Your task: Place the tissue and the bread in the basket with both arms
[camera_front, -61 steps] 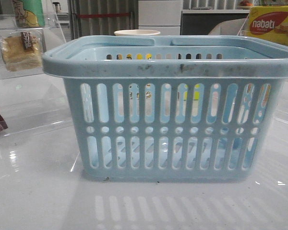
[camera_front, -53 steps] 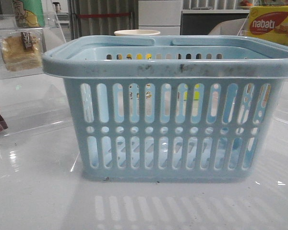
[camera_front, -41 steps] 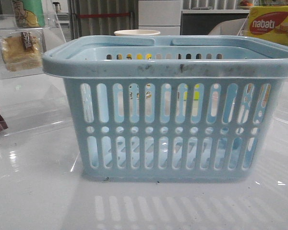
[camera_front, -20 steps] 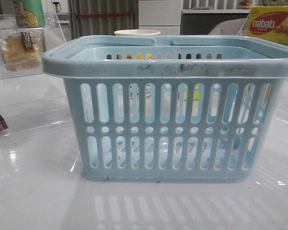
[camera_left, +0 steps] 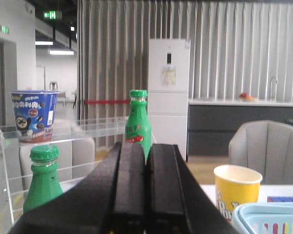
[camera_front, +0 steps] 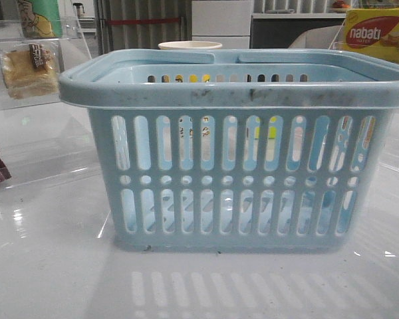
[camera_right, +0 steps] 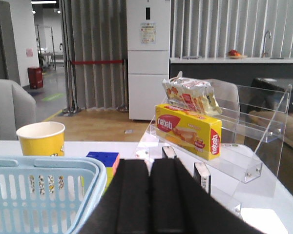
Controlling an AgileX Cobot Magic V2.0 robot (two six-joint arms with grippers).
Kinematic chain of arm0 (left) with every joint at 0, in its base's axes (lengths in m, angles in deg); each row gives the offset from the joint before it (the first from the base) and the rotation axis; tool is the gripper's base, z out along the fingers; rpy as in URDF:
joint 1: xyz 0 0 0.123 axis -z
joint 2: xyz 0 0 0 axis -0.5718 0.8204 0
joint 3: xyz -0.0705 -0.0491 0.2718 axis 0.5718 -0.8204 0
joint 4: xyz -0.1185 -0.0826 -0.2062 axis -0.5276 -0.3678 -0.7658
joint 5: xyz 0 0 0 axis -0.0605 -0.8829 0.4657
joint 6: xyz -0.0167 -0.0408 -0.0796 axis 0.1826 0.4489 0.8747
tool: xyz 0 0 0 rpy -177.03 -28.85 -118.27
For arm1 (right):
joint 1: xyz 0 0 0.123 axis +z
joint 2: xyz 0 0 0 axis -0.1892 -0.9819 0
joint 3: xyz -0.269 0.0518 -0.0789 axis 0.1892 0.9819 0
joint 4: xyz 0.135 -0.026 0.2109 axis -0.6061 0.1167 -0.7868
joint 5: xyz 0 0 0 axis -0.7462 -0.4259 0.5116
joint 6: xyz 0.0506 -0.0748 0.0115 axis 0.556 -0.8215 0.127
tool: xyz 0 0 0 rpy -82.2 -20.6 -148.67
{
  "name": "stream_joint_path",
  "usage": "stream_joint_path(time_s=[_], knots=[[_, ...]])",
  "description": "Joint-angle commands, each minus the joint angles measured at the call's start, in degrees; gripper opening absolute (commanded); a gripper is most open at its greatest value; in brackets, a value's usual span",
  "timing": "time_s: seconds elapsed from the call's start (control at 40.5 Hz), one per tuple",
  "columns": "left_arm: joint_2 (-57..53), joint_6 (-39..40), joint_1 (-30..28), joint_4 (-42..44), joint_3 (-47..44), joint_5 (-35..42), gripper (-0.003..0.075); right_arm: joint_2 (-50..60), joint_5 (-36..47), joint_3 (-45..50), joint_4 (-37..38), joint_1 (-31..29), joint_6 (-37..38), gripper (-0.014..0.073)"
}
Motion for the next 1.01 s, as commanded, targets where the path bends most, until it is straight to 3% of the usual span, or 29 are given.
stream_joint_path(time_s=[0.0,0.173,0.321,0.839,0.913,0.987], knots=[[5.17,0.24,0.31,-0.04,7.01,-2.49,0.0093,-5.3,-2.25,-6.1,0.42,0.16,0.02,0.0028],[11.34,0.24,0.31,-0.04,12.38,-11.99,0.0093,-13.32,-11.39,-11.71,0.42,0.16,0.02,0.0028],[14.57,0.24,0.31,-0.04,12.17,-15.75,0.0093,-18.56,-12.53,-11.58,0.42,0.16,0.02,0.0028],[18.85,0.24,0.31,-0.3,12.17,-18.74,0.0094,-33.07,-12.59,-11.07,0.42,0.16,0.02,0.0029],[18.85,0.24,0.31,-0.3,12.17,-18.86,0.0123,-34.97,-12.64,-11.07,0.42,0.16,0.02,0.0031],[18.85,0.13,0.31,-0.2,12.17,-19.14,0.0202,-36.56,-12.63,-11.07,0.42,0.16,0.02,0.004]])
